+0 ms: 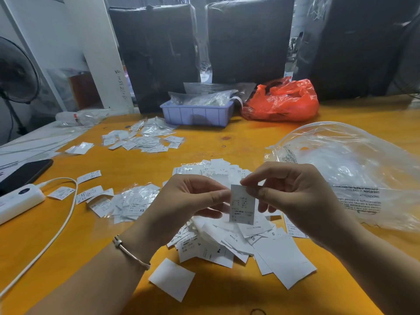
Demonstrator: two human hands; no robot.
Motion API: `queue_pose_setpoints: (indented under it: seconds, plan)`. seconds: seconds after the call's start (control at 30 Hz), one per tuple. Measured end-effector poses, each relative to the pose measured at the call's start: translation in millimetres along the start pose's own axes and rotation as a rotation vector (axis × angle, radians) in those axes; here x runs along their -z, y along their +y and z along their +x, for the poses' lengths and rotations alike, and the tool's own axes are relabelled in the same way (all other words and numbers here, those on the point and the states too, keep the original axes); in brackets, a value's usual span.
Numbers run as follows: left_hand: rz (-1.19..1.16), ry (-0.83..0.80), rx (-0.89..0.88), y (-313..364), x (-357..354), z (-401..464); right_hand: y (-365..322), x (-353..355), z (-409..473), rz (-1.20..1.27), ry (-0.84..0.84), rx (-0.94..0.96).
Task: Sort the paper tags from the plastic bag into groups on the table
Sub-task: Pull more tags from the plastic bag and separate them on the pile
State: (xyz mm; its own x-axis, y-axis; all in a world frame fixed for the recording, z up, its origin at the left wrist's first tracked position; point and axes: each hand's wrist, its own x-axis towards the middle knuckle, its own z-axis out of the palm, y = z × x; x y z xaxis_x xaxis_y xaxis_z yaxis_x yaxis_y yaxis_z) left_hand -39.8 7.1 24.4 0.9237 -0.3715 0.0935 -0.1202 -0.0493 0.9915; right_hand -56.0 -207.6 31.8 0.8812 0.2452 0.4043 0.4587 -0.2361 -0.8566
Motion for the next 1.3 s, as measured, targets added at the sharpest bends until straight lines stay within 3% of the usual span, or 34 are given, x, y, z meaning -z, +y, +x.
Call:
queue_pose_setpoints:
  seconds: [0.33,0.6,0.8,0.93,1.1,1.2,1.3]
  plan:
    - [-0.035,0.059,-0.038,-1.4,0.9,2.2,2.1,-2.0,0.3,-0.021,-0.17,-0.077]
    - [0.004,-0.055,-0.007,-2.9,3.1,3.1,1.8,-5.5,0.8,0.088,-0.004,-0.02]
    - [0.136,-0.067,-0.051,-1.3,-1.6,4.0,6.6,-9.7,-1.1,0.092,-0.006,-0.042]
    - [0.123,0.059,-0.055,2.5,12.8,4.1,9.1,-6.9,0.5,0.082,0.055,-0.021]
    - [0.122,0.422,-0.048,5.0,61.8,7.6,14.0,1.0,5.1,0.045,0.139,-0.022]
    - [0.071,0.551,0.009,-0.4,86.9,10.3,18.3,1.8,6.8,0.009,0.143,-0.033]
    - [0.245,0.648,0.093,-13.7,104.0,14.8,22.6,1.1,7.2,-0.032,0.114,-0.043]
